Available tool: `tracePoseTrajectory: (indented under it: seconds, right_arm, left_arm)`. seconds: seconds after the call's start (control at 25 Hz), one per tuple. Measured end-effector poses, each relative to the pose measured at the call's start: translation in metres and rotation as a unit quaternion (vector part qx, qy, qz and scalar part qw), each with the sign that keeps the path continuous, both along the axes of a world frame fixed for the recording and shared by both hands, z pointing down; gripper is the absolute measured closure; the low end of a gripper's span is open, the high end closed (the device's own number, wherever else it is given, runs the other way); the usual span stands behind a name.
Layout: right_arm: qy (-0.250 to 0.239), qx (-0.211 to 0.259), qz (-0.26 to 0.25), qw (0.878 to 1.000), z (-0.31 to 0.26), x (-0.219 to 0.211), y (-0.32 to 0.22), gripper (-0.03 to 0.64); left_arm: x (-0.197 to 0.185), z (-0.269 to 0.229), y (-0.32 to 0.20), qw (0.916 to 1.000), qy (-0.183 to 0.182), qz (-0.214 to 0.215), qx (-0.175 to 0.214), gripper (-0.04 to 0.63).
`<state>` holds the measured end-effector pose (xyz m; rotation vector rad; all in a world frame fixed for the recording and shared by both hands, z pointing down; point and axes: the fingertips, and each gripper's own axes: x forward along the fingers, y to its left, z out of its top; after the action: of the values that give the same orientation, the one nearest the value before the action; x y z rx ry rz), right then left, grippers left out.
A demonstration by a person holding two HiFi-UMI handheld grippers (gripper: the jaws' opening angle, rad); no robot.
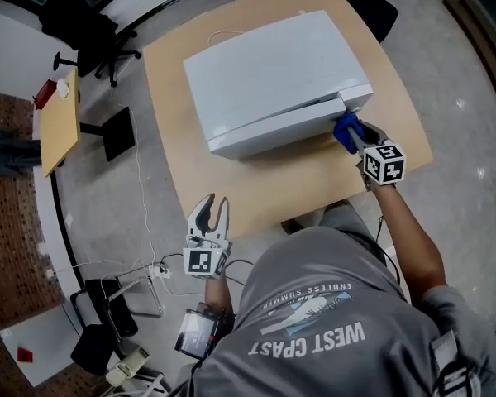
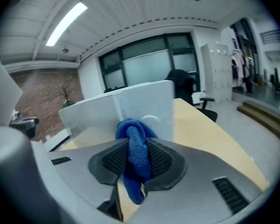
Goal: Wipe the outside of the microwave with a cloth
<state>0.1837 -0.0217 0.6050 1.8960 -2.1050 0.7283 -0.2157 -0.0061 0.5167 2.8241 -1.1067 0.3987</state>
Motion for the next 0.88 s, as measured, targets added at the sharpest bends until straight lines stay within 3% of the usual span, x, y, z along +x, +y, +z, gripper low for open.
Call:
tracePoseTrajectory:
  seconds: [0.12, 0.24, 0.32, 0.44, 0.64, 0.88]
  right_arm:
    - [-0.045, 0.024, 0.078, 0.996, -0.015, 0.068, 0.013, 0.512]
    - [-0.073, 0.073, 0.097, 0.990, -0.044, 0.116, 0.005, 0.512]
    - [-0.106, 0.102, 0.076, 0.986, -0.058, 0.135, -0.011, 0.512]
    - [-0.184, 0.127, 0.009, 0.975, -0.067, 0.141, -0.051, 0.512]
    - [-0.336, 0.113, -0.036, 0.934, -0.057, 0.140, -0.125, 0.512]
    - [-0.395, 0.080, -0.072, 0.912, -0.024, 0.159, -0.234, 0.512]
  left_arm:
    - [-0.002, 0.002, -0.019, 0.9994, -0.014, -0.030, -0.006, 0.468]
    - [-0.001, 0.001, -0.030, 0.9970, -0.049, -0.059, -0.007, 0.468]
    - [0.004, -0.002, -0.036, 0.9947, -0.051, -0.089, -0.014, 0.468]
    - [0.023, -0.011, -0.046, 0.9902, -0.020, -0.136, -0.024, 0.468]
    - [0.054, -0.028, -0.054, 0.9802, 0.023, -0.194, -0.034, 0.468]
    - [0.075, -0.029, -0.036, 0.9711, 0.001, -0.236, -0.037, 0.468]
